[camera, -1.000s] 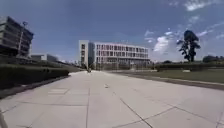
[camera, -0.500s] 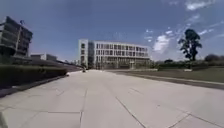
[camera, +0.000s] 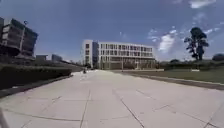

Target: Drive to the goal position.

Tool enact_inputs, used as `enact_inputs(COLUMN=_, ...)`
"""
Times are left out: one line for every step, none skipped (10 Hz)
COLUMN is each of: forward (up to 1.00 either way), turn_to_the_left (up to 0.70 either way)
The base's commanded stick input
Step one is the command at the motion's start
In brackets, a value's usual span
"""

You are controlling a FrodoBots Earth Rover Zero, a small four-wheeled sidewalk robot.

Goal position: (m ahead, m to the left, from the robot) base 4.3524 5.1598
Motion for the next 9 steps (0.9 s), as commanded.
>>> enact_inputs(forward=0.7, turn_to_the_left=-0.27)
enact_inputs(forward=0.7, turn_to_the_left=-0.27)
enact_inputs(forward=0.7, turn_to_the_left=-0.12)
enact_inputs(forward=0.7, turn_to_the_left=0.0)
enact_inputs(forward=0.7, turn_to_the_left=0.0)
enact_inputs(forward=0.7, turn_to_the_left=0.0)
enact_inputs(forward=0.7, turn_to_the_left=0.0)
enact_inputs(forward=0.7, turn_to_the_left=0.0)
enact_inputs(forward=0.7, turn_to_the_left=0.0)
